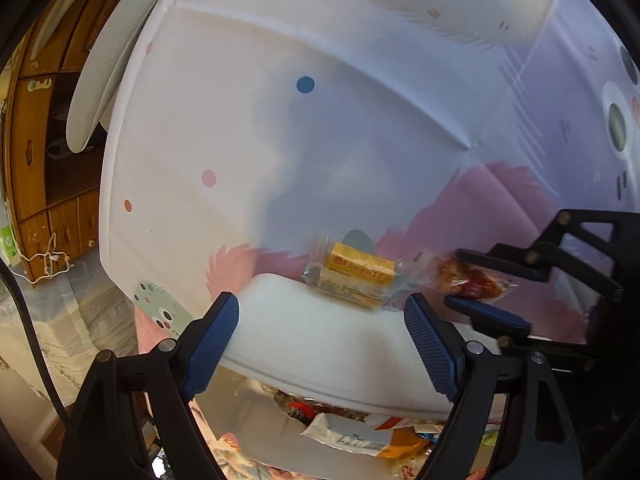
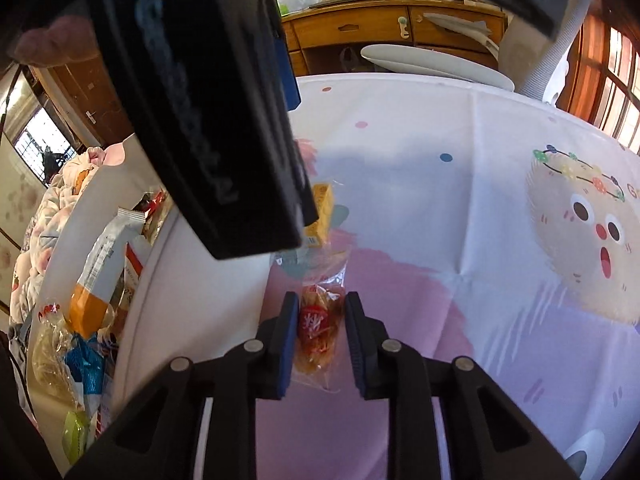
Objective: Organize snacks
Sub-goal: 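Grasp the yellow cake pack with the left gripper while the right grasps the red candy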
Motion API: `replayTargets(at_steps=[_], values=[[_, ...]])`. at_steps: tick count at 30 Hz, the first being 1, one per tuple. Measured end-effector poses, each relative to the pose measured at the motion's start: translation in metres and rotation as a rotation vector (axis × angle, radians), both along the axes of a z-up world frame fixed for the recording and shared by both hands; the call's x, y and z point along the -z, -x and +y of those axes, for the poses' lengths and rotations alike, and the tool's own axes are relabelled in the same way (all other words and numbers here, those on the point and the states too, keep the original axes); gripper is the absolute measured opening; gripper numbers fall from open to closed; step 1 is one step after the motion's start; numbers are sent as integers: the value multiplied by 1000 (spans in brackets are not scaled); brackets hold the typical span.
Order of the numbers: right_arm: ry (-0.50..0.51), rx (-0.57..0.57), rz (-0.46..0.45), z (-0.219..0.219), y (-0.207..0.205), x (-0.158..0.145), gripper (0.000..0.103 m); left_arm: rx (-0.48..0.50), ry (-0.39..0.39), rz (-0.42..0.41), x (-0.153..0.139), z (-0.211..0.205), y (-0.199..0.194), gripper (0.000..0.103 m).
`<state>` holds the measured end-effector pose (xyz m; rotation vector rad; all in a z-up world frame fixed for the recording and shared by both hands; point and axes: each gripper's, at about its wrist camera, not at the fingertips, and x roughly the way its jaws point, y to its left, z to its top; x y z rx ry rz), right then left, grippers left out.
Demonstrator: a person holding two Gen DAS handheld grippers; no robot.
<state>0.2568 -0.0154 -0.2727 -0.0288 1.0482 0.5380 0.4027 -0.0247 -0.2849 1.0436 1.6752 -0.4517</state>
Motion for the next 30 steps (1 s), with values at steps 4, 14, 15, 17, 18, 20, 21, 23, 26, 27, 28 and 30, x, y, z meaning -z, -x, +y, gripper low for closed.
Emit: replayTargets(at_steps=[4,14,15,17,18,20,21,23,26,27,28,30], values=[[39,15,0,-5,6,-3,23,0,-18,-3,10,-1,0,84],[58,87,53,-39,28,-7,23,10,-37,14,26,2,0,84],[61,97,56,-42,29,-7,23,9,-37,15,28,2,0,84],[56,113,65,-47,29,-7,23,0,-33,15,30,2,-2,84],[53,120,69,-49,29,-7,23,0,-31,17,32,2,-2,84],[51,128,70,-48,34,-11,23,-1,-33,23,35,1,-3,84],[49,131,68,-48,35,-13,23,-5,-31,29,37,1,-4,83],[46,133,64,-50,36,-16,23,-14,-22,45,39,1,-3,79],[40,136,57,-47,36,-20,23,-30,-4,67,42,2,-2,70],[40,136,55,-48,36,-21,23,-33,2,70,42,3,-2,66],[40,137,53,-48,36,-22,23,-33,9,74,42,3,-2,64],[39,138,50,-51,38,-23,23,-41,21,84,43,4,-2,59]])
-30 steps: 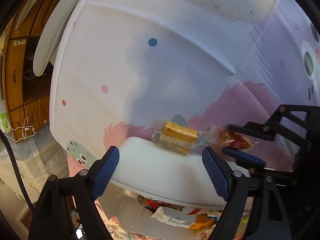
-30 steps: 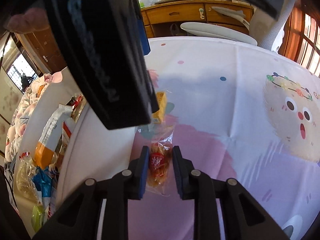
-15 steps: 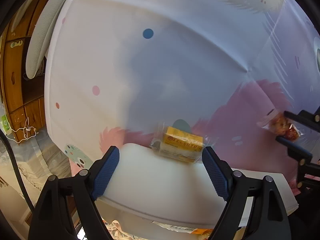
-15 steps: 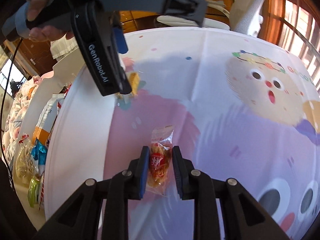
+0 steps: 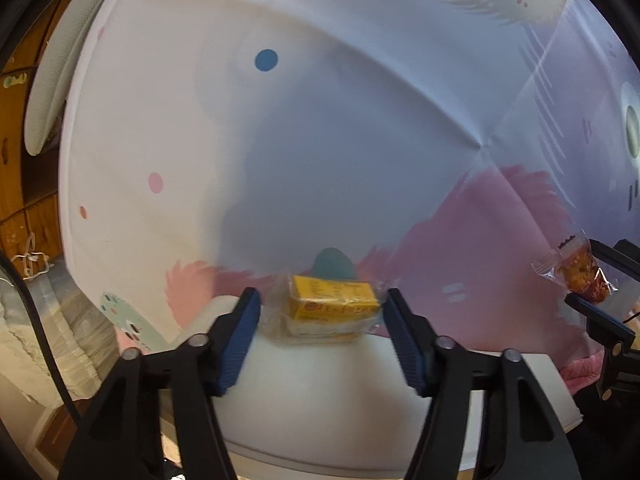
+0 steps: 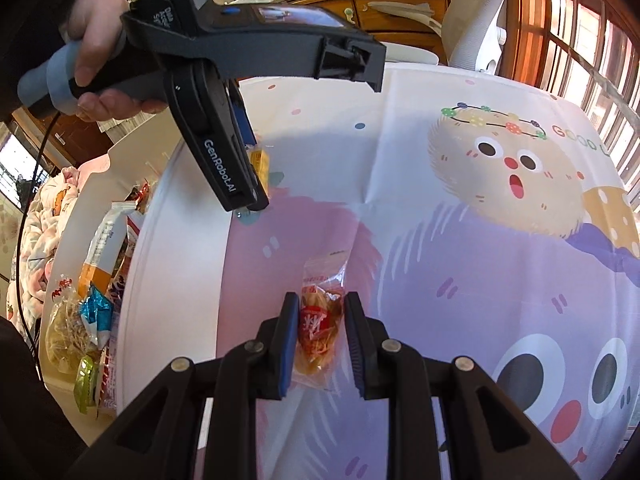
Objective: Organize snacks
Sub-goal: 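Grasp the yellow cake pack with the left gripper while the right grasps the red candy, then carry the yellow pack and red candy over the tray and release them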
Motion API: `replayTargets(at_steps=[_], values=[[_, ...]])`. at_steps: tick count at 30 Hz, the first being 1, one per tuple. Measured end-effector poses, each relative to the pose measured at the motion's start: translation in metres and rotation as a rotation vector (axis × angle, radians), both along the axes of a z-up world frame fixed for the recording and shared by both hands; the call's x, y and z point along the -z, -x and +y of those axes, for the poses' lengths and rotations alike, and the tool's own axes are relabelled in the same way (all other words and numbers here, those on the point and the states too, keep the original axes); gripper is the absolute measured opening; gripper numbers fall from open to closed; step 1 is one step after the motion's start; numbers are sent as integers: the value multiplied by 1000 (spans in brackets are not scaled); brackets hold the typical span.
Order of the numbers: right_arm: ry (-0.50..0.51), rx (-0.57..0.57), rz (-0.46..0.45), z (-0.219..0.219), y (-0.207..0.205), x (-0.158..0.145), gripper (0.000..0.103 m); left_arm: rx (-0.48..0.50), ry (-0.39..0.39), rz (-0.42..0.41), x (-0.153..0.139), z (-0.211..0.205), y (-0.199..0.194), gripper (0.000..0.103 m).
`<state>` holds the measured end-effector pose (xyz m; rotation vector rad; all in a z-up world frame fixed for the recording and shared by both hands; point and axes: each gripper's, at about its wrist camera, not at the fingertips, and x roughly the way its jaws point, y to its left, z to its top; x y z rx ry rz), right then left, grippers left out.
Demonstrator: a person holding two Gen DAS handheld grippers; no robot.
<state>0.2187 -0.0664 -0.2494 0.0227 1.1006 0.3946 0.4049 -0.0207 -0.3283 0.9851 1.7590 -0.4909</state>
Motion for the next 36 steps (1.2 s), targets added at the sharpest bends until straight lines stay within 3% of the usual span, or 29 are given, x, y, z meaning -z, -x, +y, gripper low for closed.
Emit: replayTargets(at_steps=[12,18,29,36], values=[[19,27,-12,-12,10,-15,23,-63,15,-34,-7,-3,-1,50],[30,27,-15,-15,17,-26,23,-119,69,-71,-27,-2,-2,49],[36,-27,-51,1,34,-57,23,-259,261,-193,-104,8,5,49],[-29,-100,-47,12,47,-74,23,-391,360,-319,-156,18,37,50]])
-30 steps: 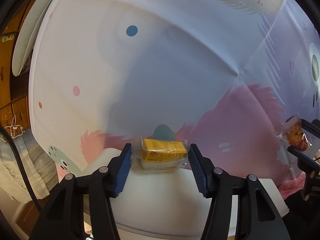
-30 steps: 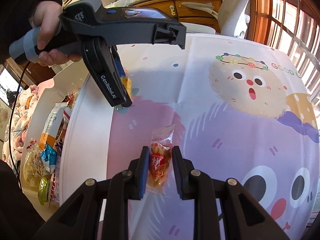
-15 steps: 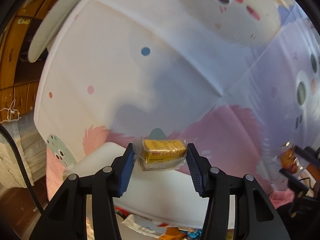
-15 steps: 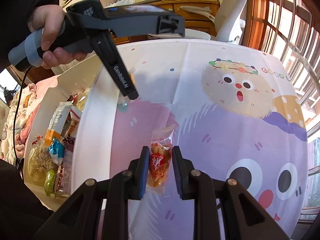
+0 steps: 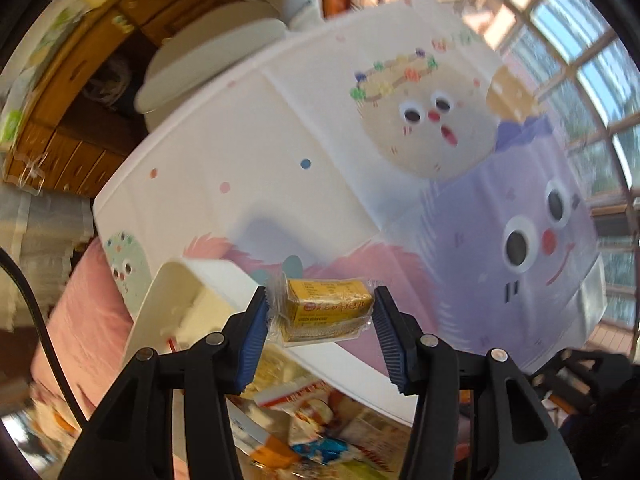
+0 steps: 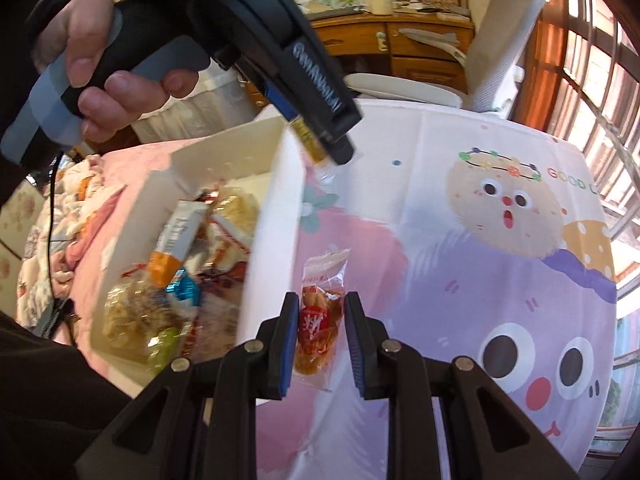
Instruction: Organize snacks
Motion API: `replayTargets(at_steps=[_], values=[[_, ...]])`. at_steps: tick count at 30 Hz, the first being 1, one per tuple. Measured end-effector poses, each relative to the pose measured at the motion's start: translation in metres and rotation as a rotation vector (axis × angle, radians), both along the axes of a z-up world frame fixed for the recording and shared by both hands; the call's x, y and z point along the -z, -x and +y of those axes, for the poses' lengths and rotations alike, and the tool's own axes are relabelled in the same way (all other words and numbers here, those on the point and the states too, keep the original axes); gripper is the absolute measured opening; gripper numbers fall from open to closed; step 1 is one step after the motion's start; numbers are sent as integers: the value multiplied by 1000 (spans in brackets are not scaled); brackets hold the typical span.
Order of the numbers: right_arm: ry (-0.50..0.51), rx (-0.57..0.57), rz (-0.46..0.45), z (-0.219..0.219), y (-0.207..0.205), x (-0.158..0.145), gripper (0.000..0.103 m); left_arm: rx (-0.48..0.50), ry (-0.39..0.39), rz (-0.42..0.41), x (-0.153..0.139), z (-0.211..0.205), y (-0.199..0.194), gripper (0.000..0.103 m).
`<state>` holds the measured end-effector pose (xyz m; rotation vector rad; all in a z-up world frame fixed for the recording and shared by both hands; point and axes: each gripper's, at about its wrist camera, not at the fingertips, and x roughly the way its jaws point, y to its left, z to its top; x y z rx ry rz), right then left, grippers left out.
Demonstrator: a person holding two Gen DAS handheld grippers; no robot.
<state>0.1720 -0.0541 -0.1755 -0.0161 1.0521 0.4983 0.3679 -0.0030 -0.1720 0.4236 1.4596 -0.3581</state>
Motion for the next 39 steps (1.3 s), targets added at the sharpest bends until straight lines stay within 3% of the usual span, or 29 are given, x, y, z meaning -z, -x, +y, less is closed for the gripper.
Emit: replayTargets(at_steps=[7,14,26,28,32,39], values=[[-31,-90,-1,7,8,-13,23,-191,144,-106,-46,32,45,50],[-84,-174,32,18,18,-18,23,-378,255,-235,-74,81,100,50],[-59,-313,22,68,48,-25,25,-615,303,-261,-64,167,196,51],[-54,-292,19,74,51,-27,25,-617,295,-275,-64,172,206,53],[-64,-221,34,74,57,-33,30,-638,311,-336,-71,182,231,71],[-76,-60,28,57,95,-41,48,-627,356,-335,-68,187,271,75]])
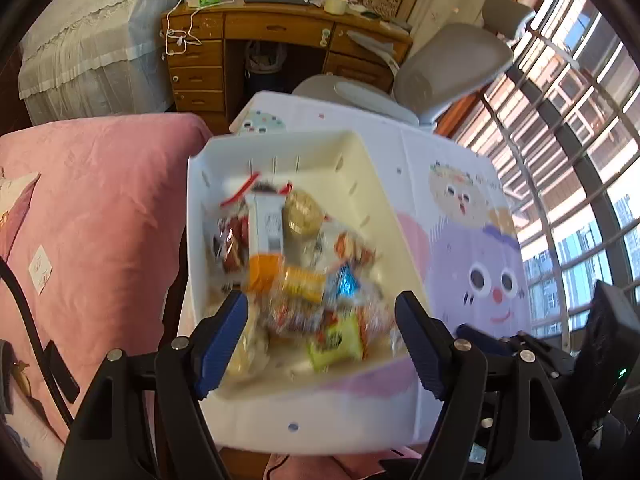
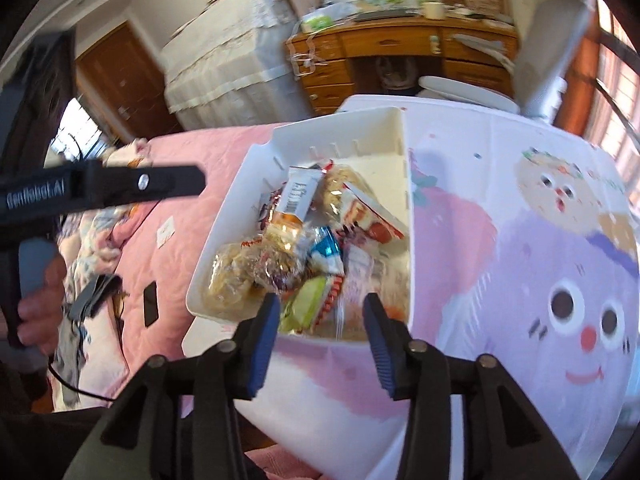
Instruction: Organize snacks
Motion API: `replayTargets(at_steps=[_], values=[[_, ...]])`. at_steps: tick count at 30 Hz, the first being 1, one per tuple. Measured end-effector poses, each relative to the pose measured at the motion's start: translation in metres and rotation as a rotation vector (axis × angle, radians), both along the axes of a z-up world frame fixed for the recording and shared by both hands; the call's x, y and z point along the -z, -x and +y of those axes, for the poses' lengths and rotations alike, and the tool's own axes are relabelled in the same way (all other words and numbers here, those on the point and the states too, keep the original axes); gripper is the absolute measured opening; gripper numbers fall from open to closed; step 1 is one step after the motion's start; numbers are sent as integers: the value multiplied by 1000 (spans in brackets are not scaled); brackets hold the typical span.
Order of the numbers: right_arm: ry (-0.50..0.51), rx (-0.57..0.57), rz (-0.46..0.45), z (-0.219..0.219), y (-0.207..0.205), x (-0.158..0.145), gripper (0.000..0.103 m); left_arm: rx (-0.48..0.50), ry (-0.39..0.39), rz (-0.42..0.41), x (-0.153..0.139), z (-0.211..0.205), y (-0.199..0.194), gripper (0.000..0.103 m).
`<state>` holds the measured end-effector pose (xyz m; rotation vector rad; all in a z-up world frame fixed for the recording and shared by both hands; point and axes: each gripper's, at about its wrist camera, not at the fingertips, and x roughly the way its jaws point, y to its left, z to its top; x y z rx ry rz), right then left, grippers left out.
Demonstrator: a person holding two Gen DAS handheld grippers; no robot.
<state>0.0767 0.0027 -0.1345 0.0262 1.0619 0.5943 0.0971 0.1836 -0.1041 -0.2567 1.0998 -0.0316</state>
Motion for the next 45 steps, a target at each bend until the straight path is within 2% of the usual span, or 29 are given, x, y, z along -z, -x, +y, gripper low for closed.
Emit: replayTargets(at_steps=[4,6,10,12,16,20,23,27,29,32,36,39,42,45], values=[[6,100,21,-16,29,2,57,21,33,27,10,-4,26,75],[17,152,36,-26,43,4,65,32,39,29,14,-9,38,75],[54,282,67,-52,74,5,76,66,21,-5,16,-22,62,75],[86,320,66,-62,85,1,82,67,6,-6,14,-26,71,75],[153,385,63,-85,102,-16,86,60,-5,-40,-3,-33,89,75],[159,403,63,-99,111,-41,88,53,-12,-55,-26,-47,101,76],[146,399,87,-106,116,-63,89,53,5,-84,-48,-64,110,82],[163,375,120,-106,124,-79,90,78,-50,-126,-73,-88,124,92],[140,359,141,-108,131,-87,91,78,-68,-133,-83,-99,132,94],[146,335,117,-106,142,-101,92,72,-126,-109,-85,-113,142,97],[157,319,63,-107,151,-111,94,58,-150,-85,-87,-120,153,97],[143,355,36,-113,154,-117,96,21,-180,-106,-91,-119,160,102],[152,385,30,-116,156,-119,102,-5,-217,-121,-93,-119,165,102],[161,402,15,-118,157,-119,103,-24,-233,-131,-92,-120,169,102]])
